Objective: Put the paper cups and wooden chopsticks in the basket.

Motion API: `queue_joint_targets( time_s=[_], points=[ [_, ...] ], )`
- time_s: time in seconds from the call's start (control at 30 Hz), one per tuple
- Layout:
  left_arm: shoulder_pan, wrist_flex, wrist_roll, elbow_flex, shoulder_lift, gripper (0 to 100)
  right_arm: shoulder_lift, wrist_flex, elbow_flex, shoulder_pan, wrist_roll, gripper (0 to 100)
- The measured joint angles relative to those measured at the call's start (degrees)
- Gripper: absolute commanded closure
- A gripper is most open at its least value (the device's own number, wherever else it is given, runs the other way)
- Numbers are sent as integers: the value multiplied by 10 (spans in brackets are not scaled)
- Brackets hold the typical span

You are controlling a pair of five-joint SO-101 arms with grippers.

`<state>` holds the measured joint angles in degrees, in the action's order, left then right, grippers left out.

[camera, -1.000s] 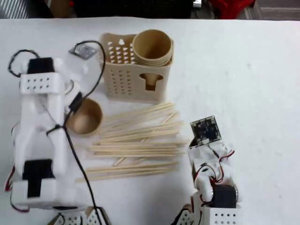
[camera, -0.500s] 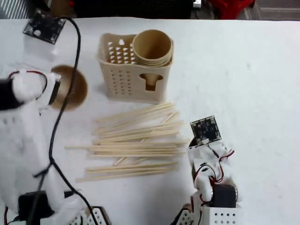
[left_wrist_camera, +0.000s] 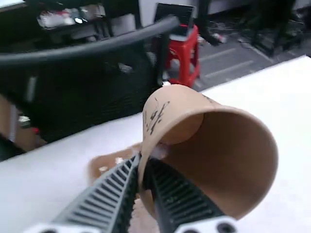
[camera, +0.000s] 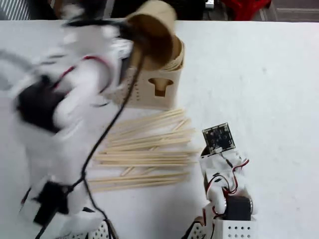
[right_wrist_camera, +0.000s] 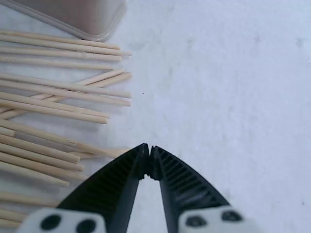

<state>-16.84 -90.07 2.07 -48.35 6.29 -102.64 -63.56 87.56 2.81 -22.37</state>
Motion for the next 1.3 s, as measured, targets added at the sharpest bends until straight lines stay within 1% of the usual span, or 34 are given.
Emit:
queue_joint_targets(
  time_s=[0.1,0.27,0.53,0.7,0.83,0.9,1.2,1.3],
  points=[
    [-25,7,-23,0,-61,977,0,0,0,0,0,981],
    [-25,6,-51,0,-125,977,0,0,0,0,-6,981],
    [-5,-25,-75,0,-130,977,0,0,0,0,-15,981],
    [-3,-33,-75,0,-130,976,0,0,0,0,-15,981],
    [-2,-33,-75,0,-131,912,0,0,0,0,-15,981],
    [-2,-25,-75,0,-132,888,0,0,0,0,-15,981],
    [3,52,-75,0,-193,893,0,0,0,0,-15,981],
    [14,92,-75,0,-216,890,0,0,0,0,-15,981]
  ],
)
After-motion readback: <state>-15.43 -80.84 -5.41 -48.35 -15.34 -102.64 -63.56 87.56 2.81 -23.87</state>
